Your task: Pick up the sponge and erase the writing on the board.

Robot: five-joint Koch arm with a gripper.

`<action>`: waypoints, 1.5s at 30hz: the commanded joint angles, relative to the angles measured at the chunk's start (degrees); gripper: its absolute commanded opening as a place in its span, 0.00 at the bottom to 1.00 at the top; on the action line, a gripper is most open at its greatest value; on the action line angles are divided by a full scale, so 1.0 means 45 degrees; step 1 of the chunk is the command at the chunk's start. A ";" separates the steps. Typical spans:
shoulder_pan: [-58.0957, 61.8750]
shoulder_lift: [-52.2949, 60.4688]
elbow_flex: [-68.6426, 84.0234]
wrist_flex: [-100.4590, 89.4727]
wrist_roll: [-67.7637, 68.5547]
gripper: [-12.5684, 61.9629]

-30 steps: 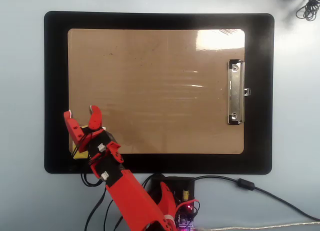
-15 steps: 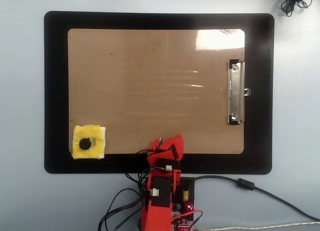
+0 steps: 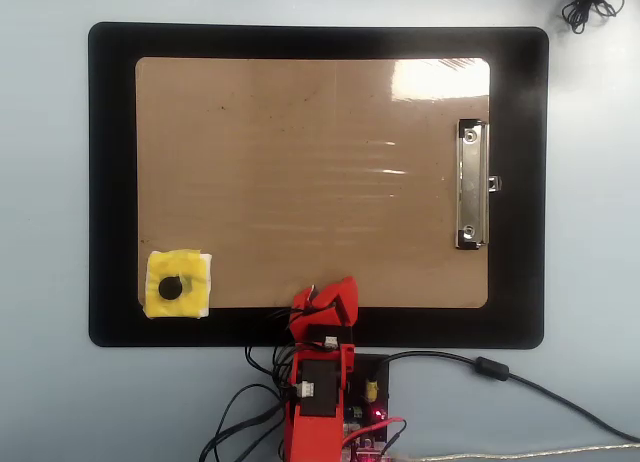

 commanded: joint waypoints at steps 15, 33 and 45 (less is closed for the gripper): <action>0.0137 0.0625 -0.0313 0.1035 -0.1484 0.63; 0.0742 0.0742 -0.0586 0.8828 -0.3301 0.64; 0.0742 0.0742 -0.0586 0.8691 -0.3301 0.63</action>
